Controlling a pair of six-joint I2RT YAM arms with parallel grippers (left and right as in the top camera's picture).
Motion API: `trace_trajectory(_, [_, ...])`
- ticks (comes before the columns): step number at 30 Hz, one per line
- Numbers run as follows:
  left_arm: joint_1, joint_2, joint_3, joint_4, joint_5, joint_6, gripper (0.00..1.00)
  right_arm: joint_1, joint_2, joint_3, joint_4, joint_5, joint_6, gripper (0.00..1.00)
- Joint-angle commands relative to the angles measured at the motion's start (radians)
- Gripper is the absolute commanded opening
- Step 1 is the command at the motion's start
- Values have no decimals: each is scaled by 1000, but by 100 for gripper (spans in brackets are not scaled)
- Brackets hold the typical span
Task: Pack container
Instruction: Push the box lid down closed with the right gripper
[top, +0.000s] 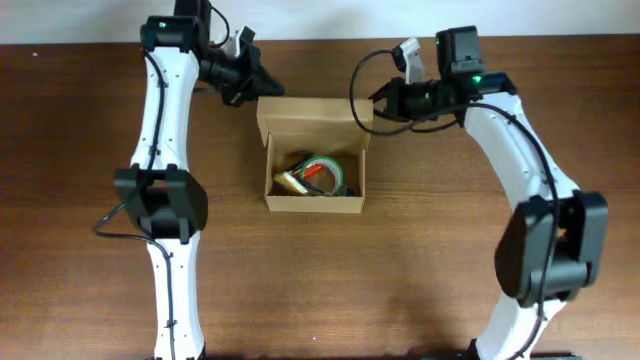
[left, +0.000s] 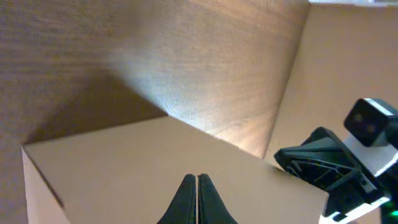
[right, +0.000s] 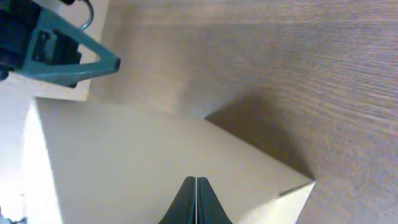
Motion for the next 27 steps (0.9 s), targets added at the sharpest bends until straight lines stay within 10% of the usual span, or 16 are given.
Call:
trace_trajectory(1, [-12,-56,-5,-50,18,95,2,14,-74,22,-36,-10,-79,3])
trace_trajectory(11, [-52,-82,-5,-193,1,216,2,136,-164,22,-223,215,-124,3])
trace_trajectory(27, [-52,-203,-5,-193,-465,155,2,428,-137,24,-271,607,-119,4])
